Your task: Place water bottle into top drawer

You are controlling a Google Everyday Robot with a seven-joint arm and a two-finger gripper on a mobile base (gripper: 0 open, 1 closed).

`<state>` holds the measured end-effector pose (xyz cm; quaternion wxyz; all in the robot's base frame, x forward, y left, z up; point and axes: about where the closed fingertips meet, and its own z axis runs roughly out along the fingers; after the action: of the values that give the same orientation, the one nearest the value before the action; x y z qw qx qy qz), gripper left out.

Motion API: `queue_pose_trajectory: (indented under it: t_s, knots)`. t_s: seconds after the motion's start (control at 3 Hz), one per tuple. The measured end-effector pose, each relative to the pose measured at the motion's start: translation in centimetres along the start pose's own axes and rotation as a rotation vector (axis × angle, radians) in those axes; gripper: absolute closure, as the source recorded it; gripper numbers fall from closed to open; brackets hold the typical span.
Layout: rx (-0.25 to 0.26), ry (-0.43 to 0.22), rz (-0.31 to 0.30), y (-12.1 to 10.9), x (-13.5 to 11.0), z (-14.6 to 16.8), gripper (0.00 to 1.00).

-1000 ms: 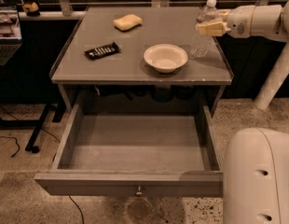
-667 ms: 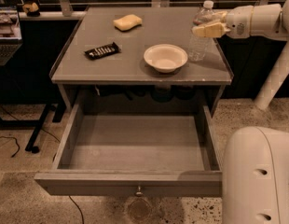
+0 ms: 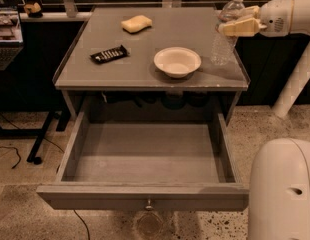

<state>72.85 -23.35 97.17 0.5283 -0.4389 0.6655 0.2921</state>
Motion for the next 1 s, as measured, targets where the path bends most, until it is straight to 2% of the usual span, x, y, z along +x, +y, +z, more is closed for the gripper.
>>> queue_pose_trajectory:
  t_s: [0.67,1.0]
  knots:
    - [-0.016,0.012,0.02,2.0,0.4,-5.3,1.0]
    - [-0.003,-0.016,0.039,2.4,0.7,-8.2,1.0]
